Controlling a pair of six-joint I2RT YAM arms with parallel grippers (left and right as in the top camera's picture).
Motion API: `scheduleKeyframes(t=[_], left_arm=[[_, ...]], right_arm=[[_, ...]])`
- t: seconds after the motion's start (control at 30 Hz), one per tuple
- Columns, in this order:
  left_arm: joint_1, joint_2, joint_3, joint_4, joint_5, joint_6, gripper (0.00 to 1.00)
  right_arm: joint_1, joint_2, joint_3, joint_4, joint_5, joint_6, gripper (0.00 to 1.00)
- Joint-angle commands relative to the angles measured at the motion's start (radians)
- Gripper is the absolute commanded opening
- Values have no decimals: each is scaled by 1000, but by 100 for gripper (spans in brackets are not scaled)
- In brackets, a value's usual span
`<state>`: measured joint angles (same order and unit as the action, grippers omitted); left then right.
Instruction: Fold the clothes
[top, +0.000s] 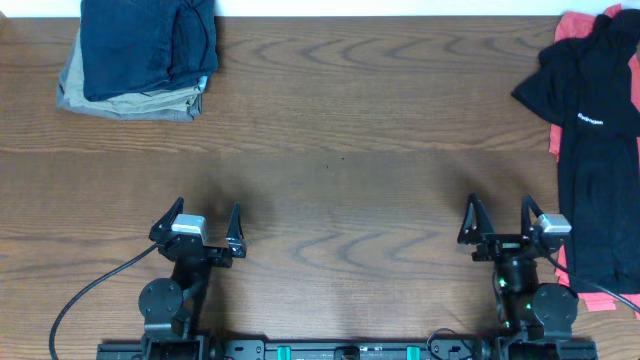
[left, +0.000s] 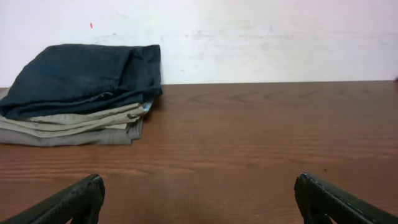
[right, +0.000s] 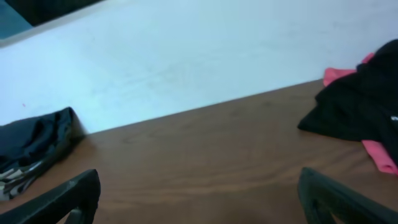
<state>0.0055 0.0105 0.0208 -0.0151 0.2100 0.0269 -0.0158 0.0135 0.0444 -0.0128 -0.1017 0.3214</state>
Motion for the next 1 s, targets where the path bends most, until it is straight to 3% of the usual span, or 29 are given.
scheduleKeyframes(t=[0.0, 0.23, 0.97], left_arm=[[5, -6, -17, -33, 14, 6, 98], [5, -6, -17, -33, 14, 6, 98], [5, -6, -17, -33, 14, 6, 98]], right_arm=[[-7, -8, -40, 43, -21, -3, 99], [-2, -8, -39, -57, -14, -50, 99], [-2, -8, -39, -51, -15, -49, 99]])
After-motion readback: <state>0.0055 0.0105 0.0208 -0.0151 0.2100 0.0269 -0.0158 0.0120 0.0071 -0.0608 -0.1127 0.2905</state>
